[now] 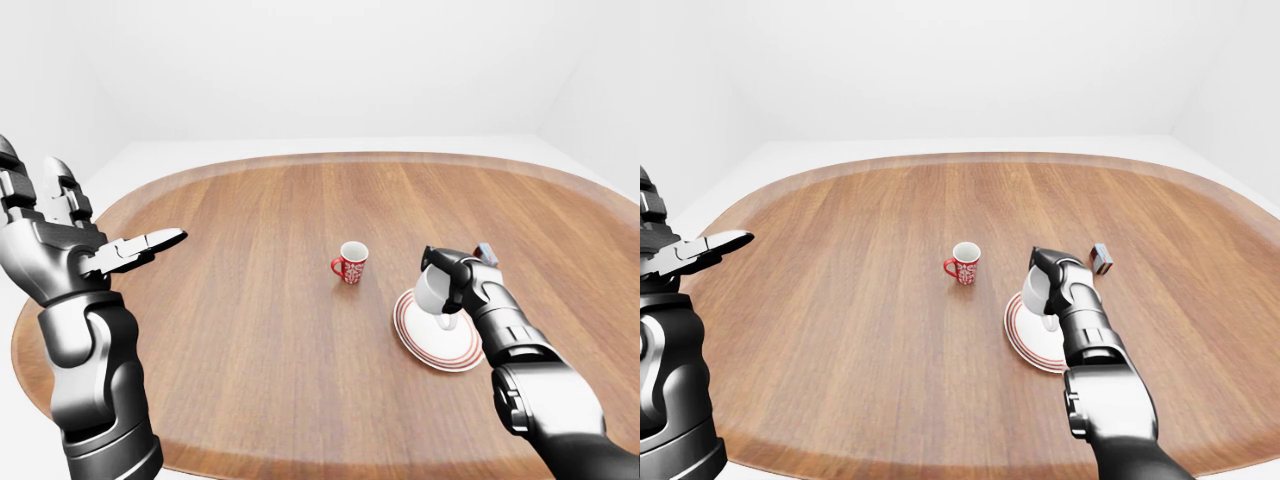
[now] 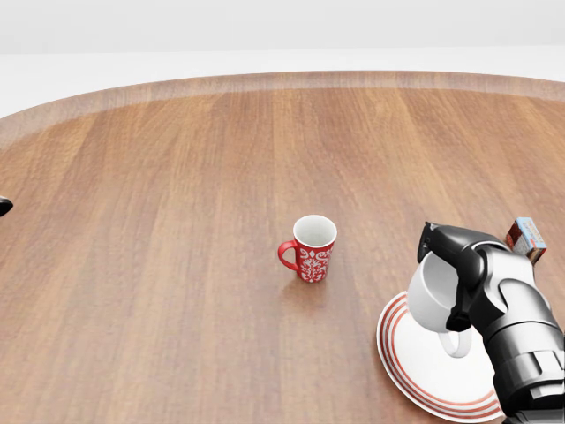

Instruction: Put the white mug on the plate.

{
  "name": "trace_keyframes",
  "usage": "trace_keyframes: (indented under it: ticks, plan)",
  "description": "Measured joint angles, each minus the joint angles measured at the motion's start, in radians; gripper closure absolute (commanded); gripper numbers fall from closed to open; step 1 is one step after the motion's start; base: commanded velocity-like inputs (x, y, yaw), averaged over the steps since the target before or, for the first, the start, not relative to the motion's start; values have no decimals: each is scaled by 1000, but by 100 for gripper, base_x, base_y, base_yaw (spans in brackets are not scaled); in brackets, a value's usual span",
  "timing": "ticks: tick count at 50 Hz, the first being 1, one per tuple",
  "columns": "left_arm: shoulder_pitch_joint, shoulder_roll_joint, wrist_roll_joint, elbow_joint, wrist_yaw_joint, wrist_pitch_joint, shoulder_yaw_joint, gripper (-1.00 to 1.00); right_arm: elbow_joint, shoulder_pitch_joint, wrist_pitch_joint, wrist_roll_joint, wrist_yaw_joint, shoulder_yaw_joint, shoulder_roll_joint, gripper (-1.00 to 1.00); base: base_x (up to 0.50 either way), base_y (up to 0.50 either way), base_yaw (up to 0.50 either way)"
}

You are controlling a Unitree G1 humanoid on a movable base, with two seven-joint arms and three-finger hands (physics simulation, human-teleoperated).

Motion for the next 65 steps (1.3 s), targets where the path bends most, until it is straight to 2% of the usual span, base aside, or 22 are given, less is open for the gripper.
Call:
trace_keyframes:
  ticks: [13, 49, 52, 54, 55, 60, 64, 65]
  plan:
    - [1, -2, 2, 0, 0, 0, -1, -100, 10, 60, 0, 12, -7, 0, 9, 100, 0, 0, 0]
    - [3, -5, 8, 2, -3, 0, -4, -100, 17, 143, 0, 31, -70, -5, -22, 99, 0, 0, 0]
    - [3, -5, 8, 4, -3, 0, -5, -100, 16, 146, 0, 34, -75, -5, -22, 62, 0, 0, 0]
    - [3, -5, 9, 4, -2, 0, -5, -100, 16, 147, 0, 34, -78, -5, -22, 4, 0, 0, 0]
    - [3, -5, 9, 4, -2, 0, -5, -100, 16, 148, 0, 35, -80, -5, -22, -9, 0, 0, 0]
    - [3, -5, 9, 3, -2, 0, -5, -100, 16, 151, 0, 42, -87, -5, -19, -20, 0, 0, 0]
    - [3, -5, 9, 2, -2, 0, -5, -100, 15, 152, 0, 49, -87, -5, -17, -56, 0, 0, 0]
    - [3, -5, 9, 2, -1, 0, -5, -100, 13, 149, 0, 50, -81, -6, -18, -73, 0, 0, 0]
